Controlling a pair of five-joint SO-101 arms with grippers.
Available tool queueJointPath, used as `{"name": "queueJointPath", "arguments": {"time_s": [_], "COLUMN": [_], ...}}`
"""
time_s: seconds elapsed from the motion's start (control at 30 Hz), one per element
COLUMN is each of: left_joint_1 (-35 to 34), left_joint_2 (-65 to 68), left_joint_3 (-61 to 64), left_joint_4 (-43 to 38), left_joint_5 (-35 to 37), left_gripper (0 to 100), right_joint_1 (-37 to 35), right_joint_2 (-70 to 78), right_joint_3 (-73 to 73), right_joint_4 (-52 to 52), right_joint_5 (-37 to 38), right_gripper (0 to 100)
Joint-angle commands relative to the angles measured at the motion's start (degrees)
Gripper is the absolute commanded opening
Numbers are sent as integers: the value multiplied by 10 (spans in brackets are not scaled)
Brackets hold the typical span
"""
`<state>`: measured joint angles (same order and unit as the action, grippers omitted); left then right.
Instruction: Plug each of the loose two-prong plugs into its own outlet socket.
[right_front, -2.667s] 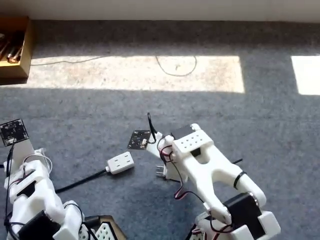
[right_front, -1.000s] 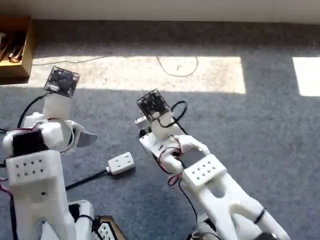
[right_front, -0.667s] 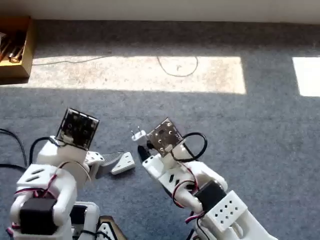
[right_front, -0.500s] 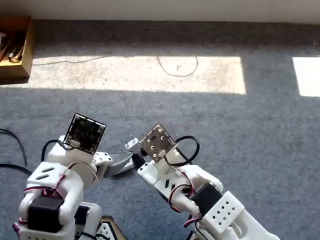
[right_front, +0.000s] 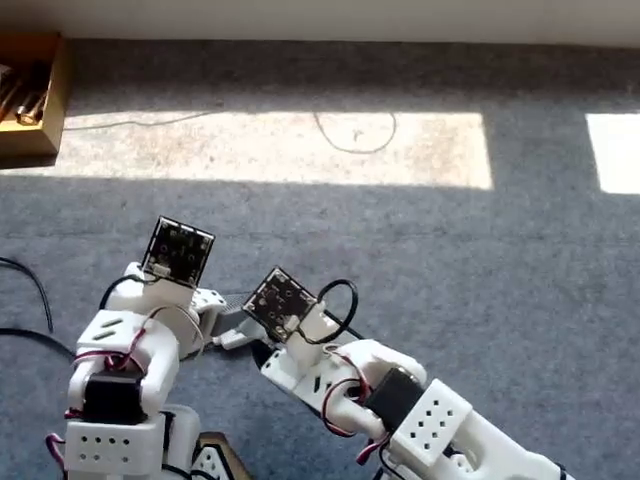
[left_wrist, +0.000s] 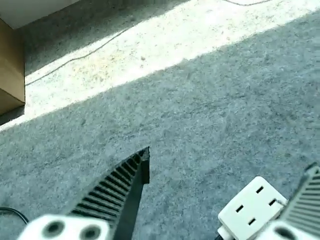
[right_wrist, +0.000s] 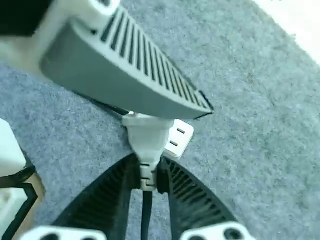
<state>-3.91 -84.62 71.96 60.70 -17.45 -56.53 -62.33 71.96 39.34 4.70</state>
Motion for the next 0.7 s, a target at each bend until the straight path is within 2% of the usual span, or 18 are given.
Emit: {"name": "queueJointPath", "arguments": {"time_s": [0.0,0.23,0.47,0.67], "left_joint_1": [-7,-4,16,19], "left_joint_2": [-2,-2,-2,-2], "left_joint_3": [7,8,39,38], "left_joint_4": [-15,-14,-18,-18], "left_joint_5": [-4,-1,-1,-1], "left_gripper": [421,421,421,421], "right_joint_1": [8,69,70,70], "right_joint_2": [3,3,7,7], "right_joint_3": [-48,-153,-262,-284], "right_joint_4": [15,102,186,204], "right_joint_5": [4,37,46,46], "right_gripper": [5,5,5,5]}}
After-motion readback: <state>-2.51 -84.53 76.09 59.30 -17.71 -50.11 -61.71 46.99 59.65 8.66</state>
